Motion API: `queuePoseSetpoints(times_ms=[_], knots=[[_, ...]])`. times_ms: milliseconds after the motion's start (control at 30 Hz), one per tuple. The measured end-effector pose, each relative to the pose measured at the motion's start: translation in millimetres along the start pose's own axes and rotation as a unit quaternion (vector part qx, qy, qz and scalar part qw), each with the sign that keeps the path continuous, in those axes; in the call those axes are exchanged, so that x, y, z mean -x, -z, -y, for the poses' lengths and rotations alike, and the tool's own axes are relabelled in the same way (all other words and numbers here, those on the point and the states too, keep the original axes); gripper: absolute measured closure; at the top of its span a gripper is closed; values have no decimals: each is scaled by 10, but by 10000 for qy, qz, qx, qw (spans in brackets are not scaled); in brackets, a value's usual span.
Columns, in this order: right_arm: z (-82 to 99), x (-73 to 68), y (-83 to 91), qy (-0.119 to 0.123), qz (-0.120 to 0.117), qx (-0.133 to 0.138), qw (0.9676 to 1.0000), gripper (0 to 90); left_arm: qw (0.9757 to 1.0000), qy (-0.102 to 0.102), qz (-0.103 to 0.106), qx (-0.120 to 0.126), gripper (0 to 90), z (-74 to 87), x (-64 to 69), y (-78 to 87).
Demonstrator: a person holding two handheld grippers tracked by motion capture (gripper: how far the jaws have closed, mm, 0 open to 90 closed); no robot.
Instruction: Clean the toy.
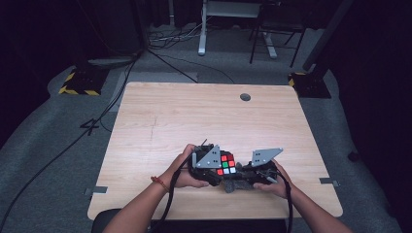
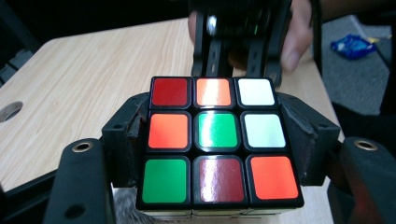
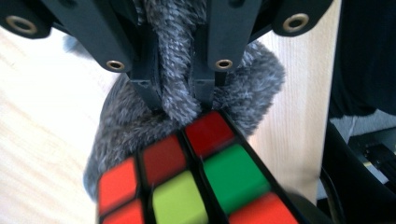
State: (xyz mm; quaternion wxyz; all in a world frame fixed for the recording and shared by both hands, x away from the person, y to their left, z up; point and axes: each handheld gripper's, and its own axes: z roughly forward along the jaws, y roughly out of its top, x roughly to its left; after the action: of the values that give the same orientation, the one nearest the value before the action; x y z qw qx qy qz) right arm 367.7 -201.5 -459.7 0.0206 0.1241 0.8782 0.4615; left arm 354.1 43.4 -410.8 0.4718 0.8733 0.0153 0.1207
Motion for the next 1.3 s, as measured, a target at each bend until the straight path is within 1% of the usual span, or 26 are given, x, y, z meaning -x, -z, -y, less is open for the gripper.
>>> queuePoseSetpoints(times_ms=[33, 67, 100, 133, 233, 333, 400, 467, 533, 600, 667, 767, 833, 933, 1000, 1033, 1067, 1100, 1167, 1233, 1300], knots=[[3, 6, 22, -14, -9, 54, 10000, 787, 10000, 44, 15, 10, 336, 12, -15, 8], [13, 19, 58, -24, -25, 169, 9999, 788, 10000, 60, 17, 14, 335, 19, -20, 14], [18, 25, 76, -37, -16, 216, 9998, 789, 10000, 44, 6, -6, 335, 26, -31, 26], [18, 31, 101, -40, 11, 256, 9997, 789, 9999, 105, 43, 4, 334, 36, -37, 32], [7, 32, 139, -6, 22, 385, 9993, 791, 9997, 191, 121, 3, 331, 66, -70, 71], [-11, 21, 168, 43, 19, 457, 9989, 791, 9997, 169, 150, -98, 330, 93, -81, 92], [-17, 16, 186, 31, 13, 497, 9988, 792, 9996, 203, 173, -114, 329, 110, -80, 97], [-26, 7, 207, 48, -12, 568, 9984, 792, 9995, 185, 171, -193, 327, 119, -79, 99], [-35, 2, 222, 66, 6, 619, 9981, 792, 9995, 166, 155, -217, 326, 123, -77, 95], [-44, -1, 256, 41, -32, 729, 9973, 793, 9994, 164, 143, -269, 325, 127, -74, 89], [-58, -17, 278, 82, -24, 766, 9970, 793, 9994, 158, 130, -275, 325, 130, -70, 77], [-76, -34, 305, 158, 7, 806, 9966, 794, 9990, 102, 92, -418, 323, 124, -55, 49], [-79, -40, 319, 124, -32, 897, 9959, 794, 9987, 101, 108, -478, 322, 134, -49, 25], [-81, -58, 307, 175, -33, 868, 9961, 795, 9982, 77, 103, -580, 321, 143, -44, -3], [-95, -73, 306, 254, 6, 845, 9961, 795, 9980, 82, 117, -617, 321, 144, -47, -19], [-97, -77, 309, 249, -10, 913, 9955, 795, 9979, 76, 108, -631, 321, 144, -44, -23], [-102, -82, 312, 251, -11, 921, 9954, 795, 9977, 58, 132, -658, 321, 143, -47, -33], [-109, -88, 316, 298, 0, 902, 9955, 795, 9973, 64, 147, -710, 322, 145, -43, -47], [-116, -100, 327, 323, -12, 958, 9949, 796, 9965, 51, 189, -815, 323, 155, -36, -90], [-123, -108, 328, 354, 3, 942, 9949, 796, 9953, -3, 192, -949, 325, 167, -35, -142], [-131, -112, 337, 331, -16, 991, 9945, 796, 9955, -30, 163, -937, 329, 167, -27, -173]])
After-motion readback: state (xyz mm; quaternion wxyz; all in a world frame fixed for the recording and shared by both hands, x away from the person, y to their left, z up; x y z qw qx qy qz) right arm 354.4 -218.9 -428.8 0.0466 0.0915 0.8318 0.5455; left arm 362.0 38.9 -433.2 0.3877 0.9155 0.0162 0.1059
